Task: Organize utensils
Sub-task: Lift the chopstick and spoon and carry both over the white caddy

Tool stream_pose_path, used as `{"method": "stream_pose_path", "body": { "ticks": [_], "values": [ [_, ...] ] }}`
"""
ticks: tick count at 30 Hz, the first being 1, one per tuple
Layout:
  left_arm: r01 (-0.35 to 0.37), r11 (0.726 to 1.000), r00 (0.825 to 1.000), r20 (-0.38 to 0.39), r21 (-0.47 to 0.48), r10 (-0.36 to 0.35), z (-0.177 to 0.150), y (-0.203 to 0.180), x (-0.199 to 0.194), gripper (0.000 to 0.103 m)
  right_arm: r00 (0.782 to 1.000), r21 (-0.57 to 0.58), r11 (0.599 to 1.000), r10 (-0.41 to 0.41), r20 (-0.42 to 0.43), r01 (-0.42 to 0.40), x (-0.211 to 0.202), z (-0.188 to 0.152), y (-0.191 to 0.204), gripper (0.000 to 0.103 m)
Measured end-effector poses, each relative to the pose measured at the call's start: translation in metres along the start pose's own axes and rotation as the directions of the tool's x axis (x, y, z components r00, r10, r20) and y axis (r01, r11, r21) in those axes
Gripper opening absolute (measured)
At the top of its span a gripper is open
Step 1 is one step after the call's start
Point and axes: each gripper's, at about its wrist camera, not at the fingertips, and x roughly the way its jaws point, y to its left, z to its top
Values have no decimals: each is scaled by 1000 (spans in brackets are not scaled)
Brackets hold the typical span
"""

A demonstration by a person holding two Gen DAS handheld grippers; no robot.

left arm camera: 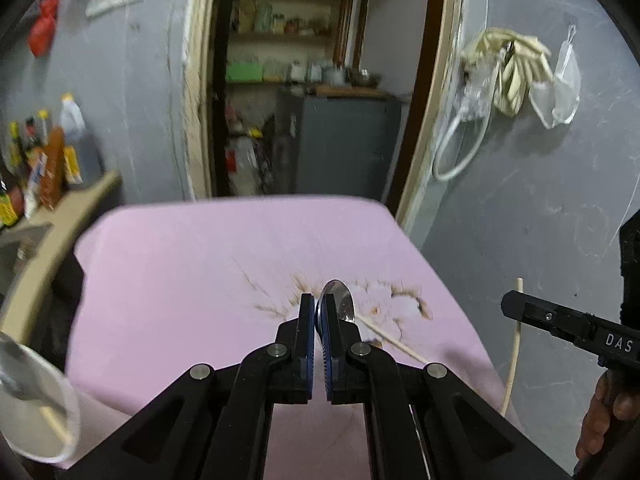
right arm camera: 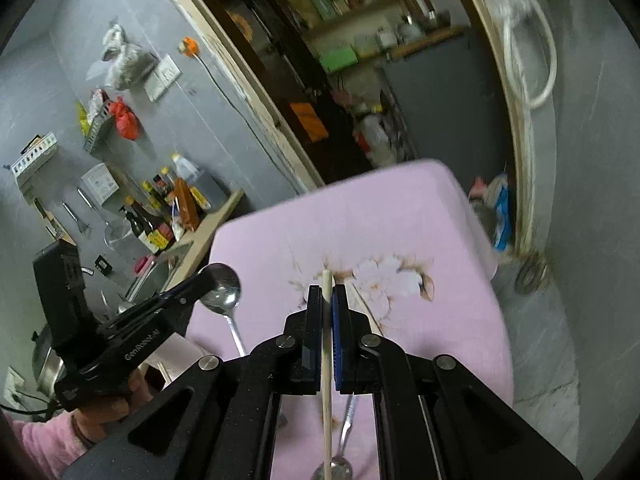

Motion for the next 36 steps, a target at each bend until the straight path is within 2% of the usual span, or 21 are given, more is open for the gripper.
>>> {"method": "stream_pose_path", "body": {
  "ticks": [5,9,19,23,28,36],
  "values": [
    [-23,1000,997,72,-2,23,15,12,-35,4,994,-35,999,-26,105,30,-29,15,30,4],
    [-37,999,991,130,2,36,27,25,-65,4,981,-60,997,-35,191,47,-47,27,61,4],
    [-118,993,959,257,-9,116,51,73,-126,4,928,-198,978,7,373,72,-59,46,164,4],
    [-156,988,940,305,-24,156,56,97,-150,4,909,-241,970,63,411,42,-57,46,202,4],
    [-223,974,905,364,-39,222,58,130,-177,4,880,-290,957,154,449,-20,-49,45,252,4],
    [-331,941,860,389,-65,329,54,194,-204,4,868,-327,943,219,447,-70,-13,32,305,4]
  ]
}}
